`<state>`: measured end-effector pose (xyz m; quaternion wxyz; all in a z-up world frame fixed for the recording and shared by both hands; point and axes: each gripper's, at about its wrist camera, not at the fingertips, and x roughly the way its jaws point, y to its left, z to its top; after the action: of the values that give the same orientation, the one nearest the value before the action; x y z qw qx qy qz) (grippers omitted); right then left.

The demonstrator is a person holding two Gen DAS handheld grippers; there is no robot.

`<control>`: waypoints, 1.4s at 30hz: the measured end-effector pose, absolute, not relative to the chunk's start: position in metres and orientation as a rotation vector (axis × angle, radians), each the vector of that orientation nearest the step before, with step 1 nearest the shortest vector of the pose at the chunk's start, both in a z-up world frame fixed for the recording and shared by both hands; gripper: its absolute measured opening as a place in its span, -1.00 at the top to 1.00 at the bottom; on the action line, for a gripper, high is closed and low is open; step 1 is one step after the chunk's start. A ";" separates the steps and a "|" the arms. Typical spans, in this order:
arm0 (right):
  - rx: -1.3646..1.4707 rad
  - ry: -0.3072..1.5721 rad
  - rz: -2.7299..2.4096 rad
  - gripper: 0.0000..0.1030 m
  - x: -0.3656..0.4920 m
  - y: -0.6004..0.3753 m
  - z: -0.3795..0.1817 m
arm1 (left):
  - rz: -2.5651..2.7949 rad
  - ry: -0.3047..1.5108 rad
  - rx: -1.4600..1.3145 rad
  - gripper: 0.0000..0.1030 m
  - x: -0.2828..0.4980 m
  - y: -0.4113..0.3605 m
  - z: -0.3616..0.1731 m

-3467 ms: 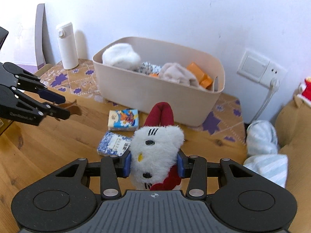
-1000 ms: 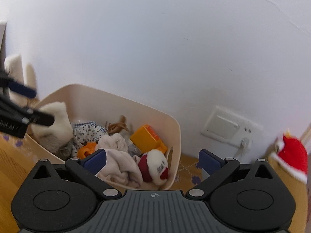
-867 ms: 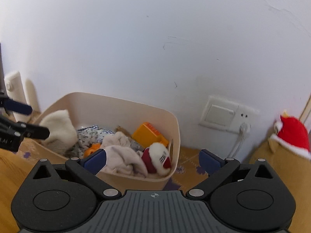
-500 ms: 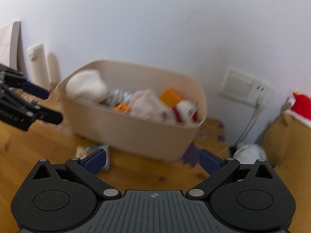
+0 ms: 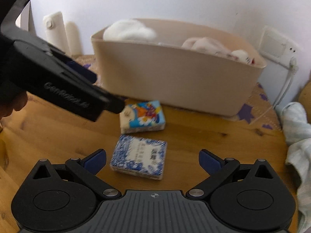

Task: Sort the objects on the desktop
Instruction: 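Move both tools back down toward the two packets on the table, then grasp the snack packet with left tool while right grasps the blue tissue pack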

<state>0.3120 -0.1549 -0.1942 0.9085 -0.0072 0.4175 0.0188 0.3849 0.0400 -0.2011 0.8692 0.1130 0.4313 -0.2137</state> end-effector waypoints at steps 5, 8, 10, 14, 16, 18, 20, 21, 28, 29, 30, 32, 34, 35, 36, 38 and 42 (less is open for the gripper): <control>-0.040 0.885 0.044 -1.00 0.318 -0.149 -0.206 | -0.464 0.914 0.257 -0.41 0.390 0.031 -0.212; -0.030 0.909 0.032 -1.00 0.321 -0.152 -0.213 | -0.484 0.945 0.254 -0.42 0.393 0.027 -0.219; -0.018 0.914 0.019 -1.00 0.321 -0.158 -0.215 | -0.488 0.943 0.265 -0.42 0.394 0.024 -0.222; -0.022 0.923 -0.012 -1.00 0.322 -0.170 -0.219 | -0.496 0.942 0.262 -0.42 0.395 0.018 -0.228; -0.022 0.919 -0.016 -1.00 0.322 -0.178 -0.219 | -0.498 0.931 0.259 -0.42 0.396 0.015 -0.229; -0.044 0.911 -0.006 -1.00 0.326 -0.183 -0.218 | -0.483 0.920 0.264 -0.42 0.396 0.014 -0.230; -0.080 0.901 0.015 -1.00 0.330 -0.185 -0.217 | -0.451 0.923 0.260 -0.42 0.399 0.014 -0.233; -0.095 0.891 0.034 -1.00 0.331 -0.186 -0.216 | -0.448 0.930 0.245 -0.42 0.401 0.016 -0.235; -0.142 0.855 0.116 -1.00 0.344 -0.190 -0.213 | -0.457 0.918 0.234 -0.41 0.401 0.019 -0.239; -0.143 0.855 0.117 -0.99 0.346 -0.190 -0.214 | -0.458 0.921 0.229 -0.41 0.402 0.019 -0.239; -0.148 0.858 0.118 -0.96 0.350 -0.190 -0.212 | -0.458 0.926 0.222 -0.41 0.401 0.018 -0.240; -0.145 0.870 0.115 -0.77 0.352 -0.190 -0.214 | -0.473 0.931 0.210 -0.22 0.402 0.016 -0.242; -0.117 0.878 0.102 -0.72 0.351 -0.193 -0.214 | -0.477 0.931 0.211 -0.21 0.402 0.012 -0.243; -0.098 0.881 0.099 -0.66 0.350 -0.195 -0.214 | -0.476 0.930 0.215 -0.20 0.402 0.011 -0.244; -0.086 0.881 0.099 -0.62 0.349 -0.196 -0.213 | -0.474 0.929 0.220 -0.19 0.402 0.010 -0.245; -0.072 0.878 0.111 -0.39 0.346 -0.198 -0.210 | -0.472 0.929 0.229 -0.14 0.400 0.009 -0.245; -0.089 0.890 0.116 -0.18 0.343 -0.198 -0.205 | -0.468 0.929 0.254 -0.05 0.395 0.008 -0.245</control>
<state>0.3431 -0.1978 -0.2047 0.9000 -0.0431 0.4301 0.0561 0.3947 0.0077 -0.2449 0.8602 0.1210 0.4425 -0.2228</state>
